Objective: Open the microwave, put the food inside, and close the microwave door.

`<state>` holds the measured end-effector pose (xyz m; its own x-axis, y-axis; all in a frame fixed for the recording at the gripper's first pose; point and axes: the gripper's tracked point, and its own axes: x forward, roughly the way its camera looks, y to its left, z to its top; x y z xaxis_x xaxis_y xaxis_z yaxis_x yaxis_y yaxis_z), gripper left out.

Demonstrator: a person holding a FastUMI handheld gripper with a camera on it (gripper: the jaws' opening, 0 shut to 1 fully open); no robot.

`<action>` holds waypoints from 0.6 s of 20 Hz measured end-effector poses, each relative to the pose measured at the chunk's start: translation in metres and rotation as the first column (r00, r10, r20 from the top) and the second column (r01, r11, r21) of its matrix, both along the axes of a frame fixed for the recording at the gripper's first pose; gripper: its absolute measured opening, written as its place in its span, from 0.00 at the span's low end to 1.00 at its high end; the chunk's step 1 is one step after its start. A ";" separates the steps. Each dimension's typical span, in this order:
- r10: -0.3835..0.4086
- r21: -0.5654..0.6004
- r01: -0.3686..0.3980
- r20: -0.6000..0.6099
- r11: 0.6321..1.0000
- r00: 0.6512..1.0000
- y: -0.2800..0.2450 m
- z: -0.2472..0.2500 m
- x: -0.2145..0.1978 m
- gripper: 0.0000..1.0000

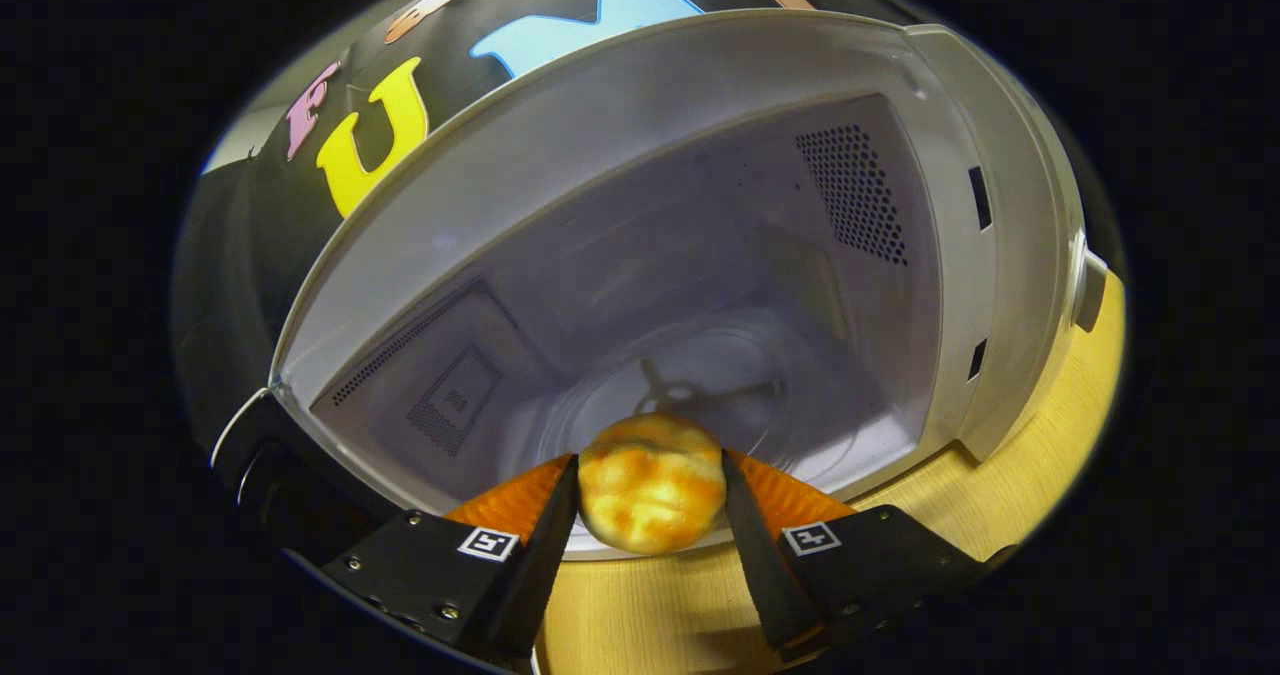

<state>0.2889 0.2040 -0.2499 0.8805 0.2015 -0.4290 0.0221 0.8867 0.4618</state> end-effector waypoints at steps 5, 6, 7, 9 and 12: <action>-0.006 -0.031 0.006 0.014 1.000 1.000 -0.002 0.000 0.005 0.98; -0.005 -0.041 0.006 0.023 0.999 1.000 -0.004 0.003 0.005 0.97; -0.001 -0.049 0.002 0.024 0.999 1.000 -0.004 0.005 0.002 0.97; 0.020 -0.061 -0.019 0.027 0.998 0.999 -0.003 0.010 -0.006 0.97; 0.056 -0.095 -0.050 0.062 0.994 0.996 -0.002 0.032 -0.025 0.98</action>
<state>0.2643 0.2020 -0.2180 0.8962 0.2107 -0.3903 -0.0535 0.9249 0.3764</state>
